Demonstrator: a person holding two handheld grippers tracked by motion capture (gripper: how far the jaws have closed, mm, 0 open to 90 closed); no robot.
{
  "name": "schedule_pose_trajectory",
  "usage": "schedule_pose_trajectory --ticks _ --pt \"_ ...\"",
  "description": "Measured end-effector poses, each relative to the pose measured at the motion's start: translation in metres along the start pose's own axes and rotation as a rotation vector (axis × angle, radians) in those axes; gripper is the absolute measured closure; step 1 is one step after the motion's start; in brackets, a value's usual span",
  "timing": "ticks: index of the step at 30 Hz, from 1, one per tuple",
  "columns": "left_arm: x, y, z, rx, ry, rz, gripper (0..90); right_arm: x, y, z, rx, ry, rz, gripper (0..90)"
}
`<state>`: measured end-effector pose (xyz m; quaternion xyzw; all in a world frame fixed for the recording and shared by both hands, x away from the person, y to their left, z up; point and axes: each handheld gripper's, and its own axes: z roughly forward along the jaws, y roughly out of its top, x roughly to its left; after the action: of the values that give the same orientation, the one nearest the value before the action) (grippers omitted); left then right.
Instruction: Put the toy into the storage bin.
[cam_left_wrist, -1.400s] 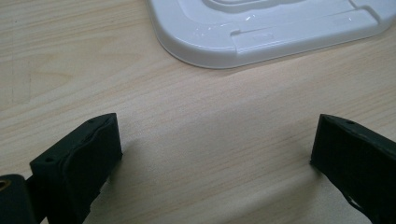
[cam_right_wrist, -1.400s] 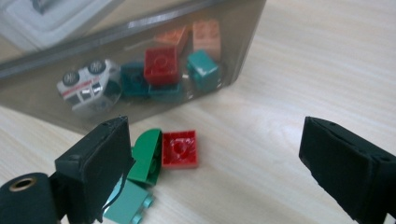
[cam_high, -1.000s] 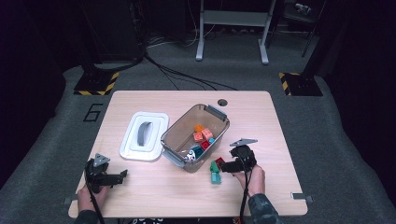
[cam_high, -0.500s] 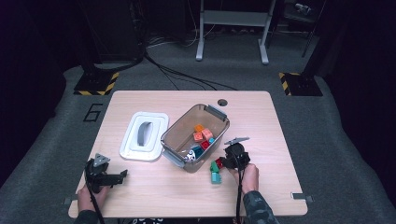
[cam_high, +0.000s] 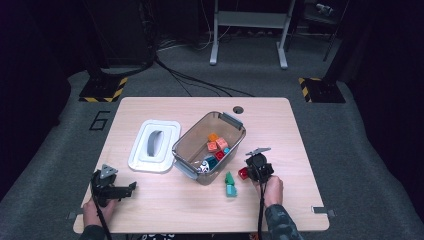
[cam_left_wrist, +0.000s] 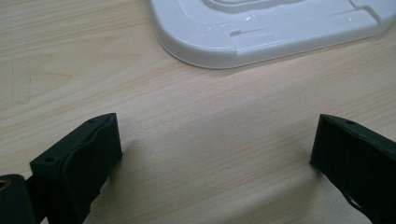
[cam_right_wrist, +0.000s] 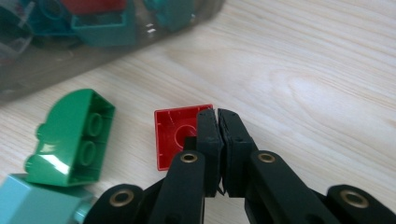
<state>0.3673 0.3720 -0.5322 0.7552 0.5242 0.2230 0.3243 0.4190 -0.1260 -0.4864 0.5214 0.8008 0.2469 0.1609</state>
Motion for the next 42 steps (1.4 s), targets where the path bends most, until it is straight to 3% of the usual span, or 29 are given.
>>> schedule_pose_trajectory --ticks 4,10,14,19,24,32,42 --pt "0.0 0.0 0.0 0.002 0.0 0.0 1.6 -0.005 -0.002 -0.004 -0.009 0.008 0.019 70.8" --pt "0.0 0.0 0.0 0.003 -0.002 0.0 1.6 -0.005 -0.002 -0.008 -0.045 0.021 -0.017 42.2" --pt "0.0 0.0 0.0 0.003 -0.001 0.0 1.6 -0.002 -0.002 -0.006 -0.036 0.039 -0.028 37.0" --pt "0.0 0.0 0.0 0.003 -0.001 0.0 1.6 0.001 -0.003 0.002 0.009 0.031 -0.049 42.7" --pt "0.0 0.0 0.0 0.002 -0.001 0.0 1.6 0.002 -0.004 0.006 0.027 0.033 -0.064 57.8" --pt "0.0 0.0 0.0 0.003 -0.001 0.0 1.6 0.002 -0.003 0.001 0.0 0.02 -0.068 58.9" --pt "0.0 0.0 0.0 0.003 -0.002 0.001 1.6 -0.004 0.012 -0.025 -0.071 0.017 -0.064 58.9"
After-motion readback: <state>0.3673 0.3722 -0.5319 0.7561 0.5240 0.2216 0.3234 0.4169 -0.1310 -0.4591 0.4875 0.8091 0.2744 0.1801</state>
